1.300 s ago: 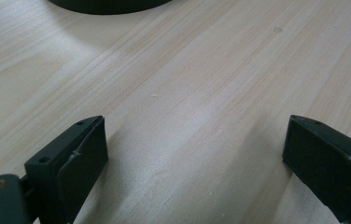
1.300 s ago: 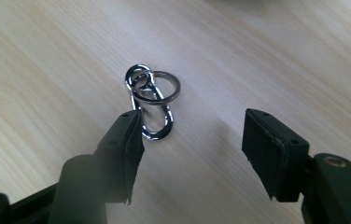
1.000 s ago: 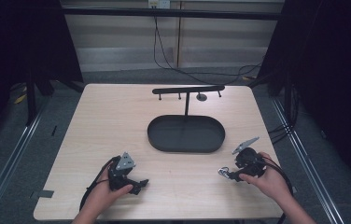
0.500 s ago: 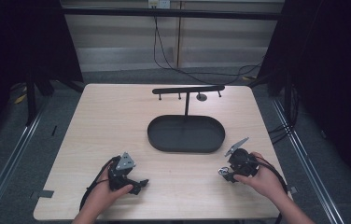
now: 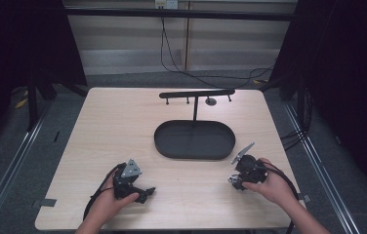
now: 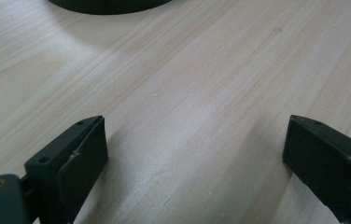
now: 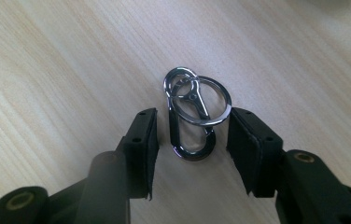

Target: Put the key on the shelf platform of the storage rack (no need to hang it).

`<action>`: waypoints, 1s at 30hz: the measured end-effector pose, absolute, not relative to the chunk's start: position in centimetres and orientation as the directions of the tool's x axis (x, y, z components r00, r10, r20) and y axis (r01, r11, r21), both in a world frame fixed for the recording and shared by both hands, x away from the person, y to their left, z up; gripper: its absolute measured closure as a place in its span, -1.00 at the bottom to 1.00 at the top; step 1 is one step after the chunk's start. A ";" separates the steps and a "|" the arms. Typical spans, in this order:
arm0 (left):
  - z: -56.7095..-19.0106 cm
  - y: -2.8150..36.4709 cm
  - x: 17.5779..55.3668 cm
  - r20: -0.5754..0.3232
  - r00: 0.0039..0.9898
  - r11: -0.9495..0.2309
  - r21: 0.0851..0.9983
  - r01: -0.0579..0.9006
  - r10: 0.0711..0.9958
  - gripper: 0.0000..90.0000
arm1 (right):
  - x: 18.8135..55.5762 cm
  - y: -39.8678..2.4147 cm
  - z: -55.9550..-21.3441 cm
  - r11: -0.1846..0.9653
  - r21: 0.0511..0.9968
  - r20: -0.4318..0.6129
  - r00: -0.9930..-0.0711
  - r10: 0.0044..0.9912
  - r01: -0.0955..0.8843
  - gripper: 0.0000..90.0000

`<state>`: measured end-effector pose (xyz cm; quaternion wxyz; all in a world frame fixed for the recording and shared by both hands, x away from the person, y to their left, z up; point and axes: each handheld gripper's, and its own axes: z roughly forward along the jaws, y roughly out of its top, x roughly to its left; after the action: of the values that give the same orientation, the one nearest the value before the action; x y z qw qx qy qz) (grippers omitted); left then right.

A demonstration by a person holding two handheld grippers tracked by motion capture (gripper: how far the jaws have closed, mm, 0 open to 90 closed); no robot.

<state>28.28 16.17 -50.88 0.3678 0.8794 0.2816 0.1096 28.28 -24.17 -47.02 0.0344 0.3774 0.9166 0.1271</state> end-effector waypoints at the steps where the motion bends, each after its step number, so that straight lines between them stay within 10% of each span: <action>1: -50.9 16.2 28.3 -0.016 0.817 -0.570 0.708 0.416 0.576 -0.86 | 28.4 -24.2 -47.0 0.688 0.258 0.033 -0.718 0.695 0.678 0.23; 30: -50.9 16.2 28.3 -0.013 0.817 -0.572 0.708 0.414 0.577 -0.86 | 28.7 -23.3 -45.6 0.658 0.216 0.083 -0.685 0.723 0.721 0.53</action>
<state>28.27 16.16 -50.88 0.3673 0.8795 0.2817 0.1104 28.66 -23.27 -45.59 0.0051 0.3966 0.9106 0.1165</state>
